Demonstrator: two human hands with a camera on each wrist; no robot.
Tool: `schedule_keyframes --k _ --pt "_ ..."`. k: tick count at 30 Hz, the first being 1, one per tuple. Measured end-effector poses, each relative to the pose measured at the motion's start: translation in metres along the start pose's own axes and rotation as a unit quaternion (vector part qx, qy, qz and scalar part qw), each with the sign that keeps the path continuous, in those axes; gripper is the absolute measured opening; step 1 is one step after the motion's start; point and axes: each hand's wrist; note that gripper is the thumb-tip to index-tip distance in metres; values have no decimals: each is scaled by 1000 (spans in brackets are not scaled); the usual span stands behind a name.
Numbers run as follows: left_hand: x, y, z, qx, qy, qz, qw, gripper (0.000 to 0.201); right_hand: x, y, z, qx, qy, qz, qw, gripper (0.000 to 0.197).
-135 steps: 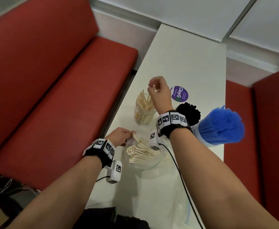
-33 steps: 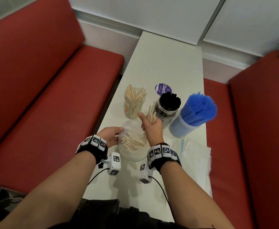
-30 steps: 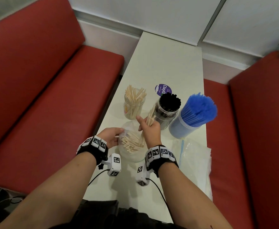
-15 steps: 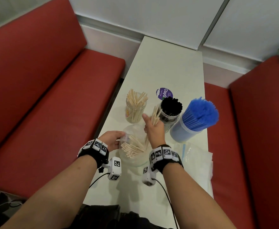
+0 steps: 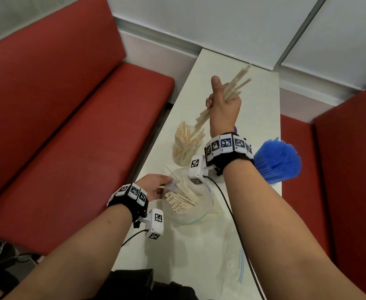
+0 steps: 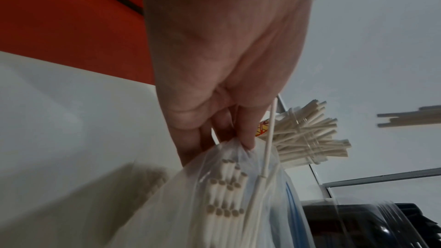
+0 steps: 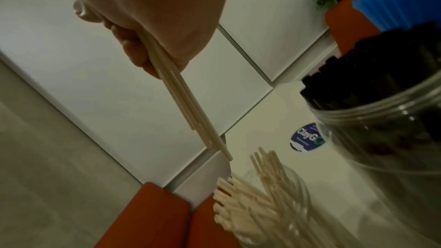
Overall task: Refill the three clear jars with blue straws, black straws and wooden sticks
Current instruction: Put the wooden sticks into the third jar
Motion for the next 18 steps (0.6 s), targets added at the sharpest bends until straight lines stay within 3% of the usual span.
schedule_keyframes --k 8,13,18 --pt "-4 -3 -3 22 0 -4 1000 11 -53 6 -5 12 50 76 996 43" --pt "-8 -2 -3 27 -6 -5 1000 8 -75 -2 -4 66 92 131 985 33" --pt "-12 0 -5 63 30 1 998 14 -72 -3 -9 68 32 122 990 24"
Point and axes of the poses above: each hand's wrist, its own z-axis away from the middle knuckle, its own y-axis out of the palm, x = y × z, and after that the axes turned 5 degrees about -x, right-handed
